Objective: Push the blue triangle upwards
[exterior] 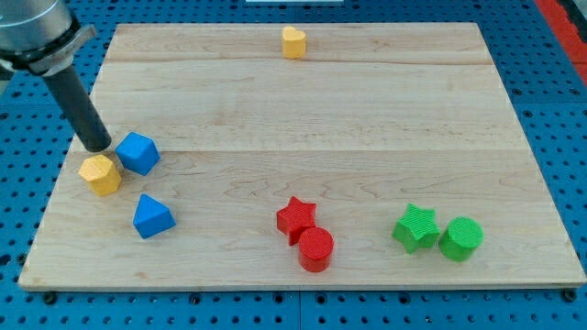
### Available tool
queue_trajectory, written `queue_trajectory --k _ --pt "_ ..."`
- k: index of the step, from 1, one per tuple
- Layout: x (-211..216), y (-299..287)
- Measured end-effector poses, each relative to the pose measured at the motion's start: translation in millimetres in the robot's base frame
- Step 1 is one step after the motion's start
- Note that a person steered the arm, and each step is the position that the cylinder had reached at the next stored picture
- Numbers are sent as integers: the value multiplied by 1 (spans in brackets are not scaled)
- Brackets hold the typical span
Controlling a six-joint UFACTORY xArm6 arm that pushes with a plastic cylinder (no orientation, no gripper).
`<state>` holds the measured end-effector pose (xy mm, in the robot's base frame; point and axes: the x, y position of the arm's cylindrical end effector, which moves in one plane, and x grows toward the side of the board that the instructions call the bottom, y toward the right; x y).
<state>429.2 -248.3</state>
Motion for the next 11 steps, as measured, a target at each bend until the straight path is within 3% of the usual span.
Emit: queue_trajectory --k 1,4,6,8,9,10,11 --pt "4 -12" --pt "115 -28" --pt "131 -35" --pt "177 -28" --pt "149 57" --pt "139 91" --pt "116 76"
